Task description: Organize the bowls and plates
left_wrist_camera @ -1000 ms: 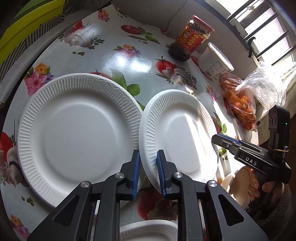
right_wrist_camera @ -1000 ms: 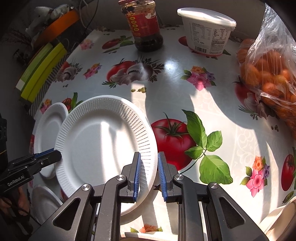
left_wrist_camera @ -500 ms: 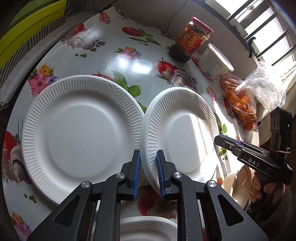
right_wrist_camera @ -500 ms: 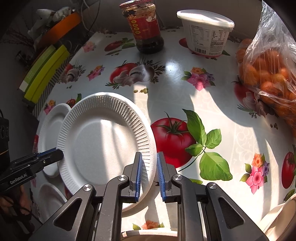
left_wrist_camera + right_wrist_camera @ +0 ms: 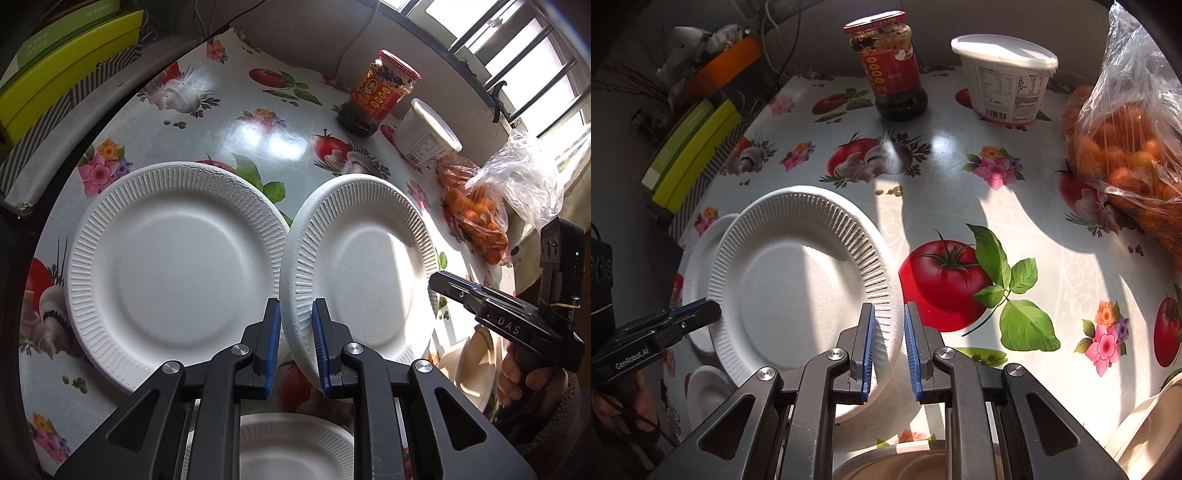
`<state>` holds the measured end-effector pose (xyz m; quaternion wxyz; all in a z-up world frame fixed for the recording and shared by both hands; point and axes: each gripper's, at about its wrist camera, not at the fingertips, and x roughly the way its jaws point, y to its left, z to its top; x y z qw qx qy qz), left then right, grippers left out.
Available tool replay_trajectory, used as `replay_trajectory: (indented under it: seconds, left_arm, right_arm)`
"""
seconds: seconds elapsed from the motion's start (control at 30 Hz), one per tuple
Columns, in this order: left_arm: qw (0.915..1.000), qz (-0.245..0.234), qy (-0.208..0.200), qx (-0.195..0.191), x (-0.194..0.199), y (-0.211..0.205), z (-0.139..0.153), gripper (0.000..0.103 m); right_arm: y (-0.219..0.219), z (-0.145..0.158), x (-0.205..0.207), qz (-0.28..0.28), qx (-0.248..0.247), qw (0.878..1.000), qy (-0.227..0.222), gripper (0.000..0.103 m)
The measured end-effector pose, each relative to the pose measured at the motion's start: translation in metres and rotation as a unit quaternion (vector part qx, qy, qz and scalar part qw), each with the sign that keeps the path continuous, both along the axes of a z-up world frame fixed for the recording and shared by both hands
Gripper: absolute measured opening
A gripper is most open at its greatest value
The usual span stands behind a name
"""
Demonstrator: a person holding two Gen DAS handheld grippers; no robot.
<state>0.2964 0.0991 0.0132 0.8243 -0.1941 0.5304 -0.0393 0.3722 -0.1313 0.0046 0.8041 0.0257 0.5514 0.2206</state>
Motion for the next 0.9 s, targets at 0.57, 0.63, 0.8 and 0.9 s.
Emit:
replay_trajectory:
  seconds: [0.57, 0.63, 0.8, 0.9]
  left_arm:
    - [0.9995, 0.011, -0.028, 0.01, -0.028, 0.014, 0.027, 0.018]
    - [0.9994, 0.014, -0.029, 0.01, -0.033, 0.016, 0.029, 0.018]
    - [0.9992, 0.022, -0.032, 0.006, -0.046, 0.023, 0.032, 0.018]
    - [0.999, 0.026, -0.035, 0.005, -0.055, 0.028, 0.034, 0.018]
  right_arm:
    - [0.014, 0.024, -0.024, 0.015, 0.017, 1.0, -0.019, 0.016]
    - [0.017, 0.027, -0.027, 0.018, 0.018, 0.999, -0.019, 0.016]
    - [0.024, 0.031, -0.036, 0.025, 0.021, 0.999, -0.022, 0.016]
    - [0.027, 0.033, -0.044, 0.029, 0.022, 0.999, -0.023, 0.016]
